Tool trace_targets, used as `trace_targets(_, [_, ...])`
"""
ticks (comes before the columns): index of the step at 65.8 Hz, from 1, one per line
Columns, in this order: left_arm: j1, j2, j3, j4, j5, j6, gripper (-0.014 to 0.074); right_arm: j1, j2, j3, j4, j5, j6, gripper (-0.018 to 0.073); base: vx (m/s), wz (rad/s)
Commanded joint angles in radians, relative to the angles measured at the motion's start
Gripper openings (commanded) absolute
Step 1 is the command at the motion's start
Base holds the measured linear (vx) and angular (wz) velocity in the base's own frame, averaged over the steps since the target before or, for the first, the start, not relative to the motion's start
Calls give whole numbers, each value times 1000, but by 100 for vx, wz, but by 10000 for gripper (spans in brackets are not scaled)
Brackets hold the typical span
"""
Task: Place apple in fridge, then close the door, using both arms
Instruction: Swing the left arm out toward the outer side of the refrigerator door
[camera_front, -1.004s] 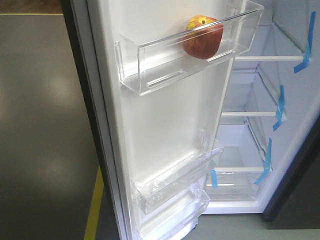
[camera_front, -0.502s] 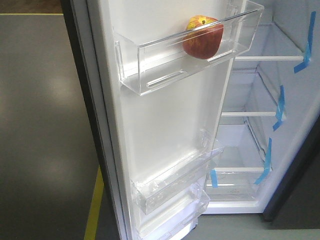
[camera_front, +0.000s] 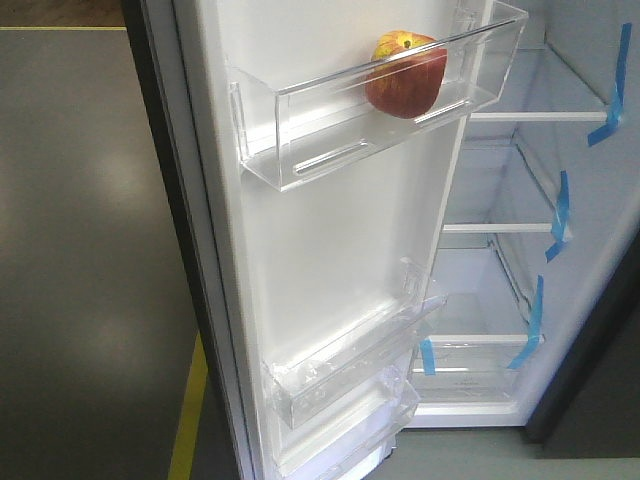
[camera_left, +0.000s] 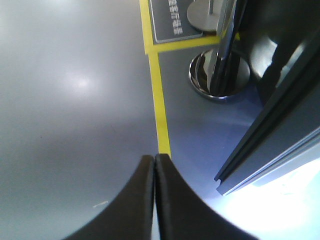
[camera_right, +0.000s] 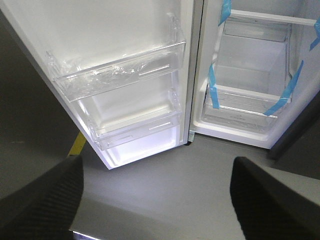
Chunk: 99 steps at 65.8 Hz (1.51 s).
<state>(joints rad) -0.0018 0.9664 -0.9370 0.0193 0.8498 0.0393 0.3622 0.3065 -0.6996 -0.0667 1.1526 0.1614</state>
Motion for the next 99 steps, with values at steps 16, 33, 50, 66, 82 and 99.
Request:
trace_targets(16, [2, 147, -77, -57, -139, 37, -6, -2, 11, -23, -12, -56, -4, 581, 0, 0])
trace_targets(33, [2, 285, -200, -106, -139, 105, -6, -2, 11, -23, -12, -56, -4, 581, 0, 0])
trace_targets(50, [1, 424, -318, -143, -195, 106, -6, -2, 11, -23, -12, -56, -4, 581, 0, 0])
trace_targets(66, [1, 537, -416, -278, -220, 212, -6, -2, 11, -23, -12, -57, -4, 581, 0, 0])
trace_targets(82, [0, 621, -472, -488, -220, 366, -6, -2, 11, -23, -12, -57, -4, 581, 0, 0])
trace_targets(99, [-56, 702, -544, -505, -221, 376, -6, -2, 11, -23, -11, -57, -4, 581, 0, 0])
